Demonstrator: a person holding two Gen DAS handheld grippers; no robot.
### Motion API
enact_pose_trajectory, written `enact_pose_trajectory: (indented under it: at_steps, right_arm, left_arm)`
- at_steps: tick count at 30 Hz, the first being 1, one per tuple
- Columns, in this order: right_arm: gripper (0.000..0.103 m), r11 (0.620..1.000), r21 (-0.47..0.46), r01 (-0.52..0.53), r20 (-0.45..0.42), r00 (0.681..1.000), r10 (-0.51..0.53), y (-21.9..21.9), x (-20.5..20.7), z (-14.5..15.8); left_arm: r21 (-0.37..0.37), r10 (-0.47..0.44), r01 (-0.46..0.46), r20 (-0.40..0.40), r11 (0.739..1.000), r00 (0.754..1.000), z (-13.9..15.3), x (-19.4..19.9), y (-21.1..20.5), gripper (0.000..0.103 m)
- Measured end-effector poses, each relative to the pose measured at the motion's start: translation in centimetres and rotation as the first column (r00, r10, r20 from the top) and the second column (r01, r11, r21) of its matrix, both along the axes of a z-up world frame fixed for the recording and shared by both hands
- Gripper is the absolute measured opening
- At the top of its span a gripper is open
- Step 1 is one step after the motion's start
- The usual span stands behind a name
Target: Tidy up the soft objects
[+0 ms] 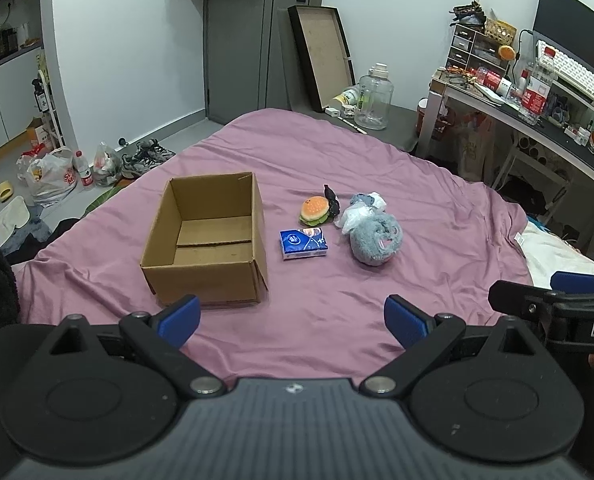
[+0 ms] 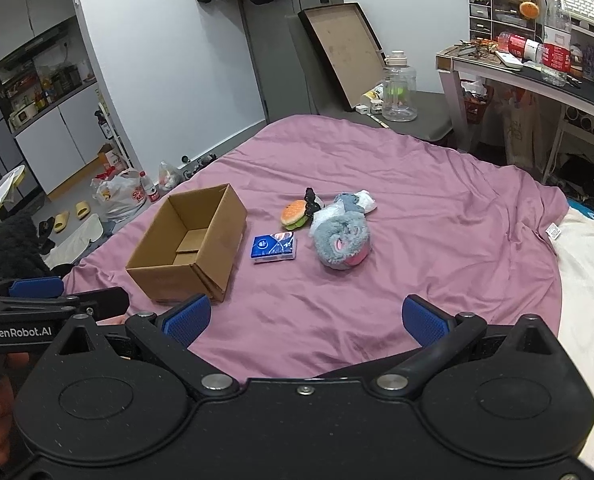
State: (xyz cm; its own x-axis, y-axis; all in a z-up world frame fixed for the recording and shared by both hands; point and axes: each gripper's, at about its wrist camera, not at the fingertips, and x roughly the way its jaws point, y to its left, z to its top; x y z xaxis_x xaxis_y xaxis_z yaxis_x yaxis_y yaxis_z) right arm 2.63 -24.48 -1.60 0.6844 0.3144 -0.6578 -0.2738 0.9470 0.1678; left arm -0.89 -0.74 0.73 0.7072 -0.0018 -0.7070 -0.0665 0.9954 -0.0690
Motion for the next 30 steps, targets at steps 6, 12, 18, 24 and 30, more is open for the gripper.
enact_pose_trajectory:
  at_steps: [6, 12, 18, 24, 30]
  right_arm:
    - [0.103, 1.000, 0.003, 0.008, -0.007, 1.000, -0.008, -0.2, 0.3, -0.7]
    - [0.103, 1.000, 0.018, 0.020, -0.007, 1.000, -0.020, -0.3, 0.8, -1.3]
    - [0.103, 0.998, 0.053, 0.036, -0.008, 0.999, -0.036, -0.8, 1.8, -2.6]
    - [0.103, 0.995, 0.079, 0.056, -0.014, 0.998, -0.055, -1.6, 3.4, -3.9]
    - [0.103, 0.989, 0.116, 0.093, -0.033, 0.995, -0.089, -2.7, 5.4, -5.3]
  left_arm:
    - [0.000, -0.004, 0.004, 0.008, 1.000, 1.000, -0.2, -0.2, -0.3, 0.098]
    - [0.005, -0.004, 0.004, 0.013, 1.000, 1.000, -0.7, 0.1, -0.6, 0.098]
    - [-0.021, 0.005, -0.004, 0.019, 1.000, 1.000, -1.5, 1.1, -0.2, 0.098]
    - [-0.011, -0.006, 0.006, 0.017, 1.000, 1.000, -2.5, 2.9, -1.0, 0.098]
    - [-0.028, -0.012, 0.011, -0.007, 1.000, 1.000, -3.8, 5.0, -1.6, 0.097]
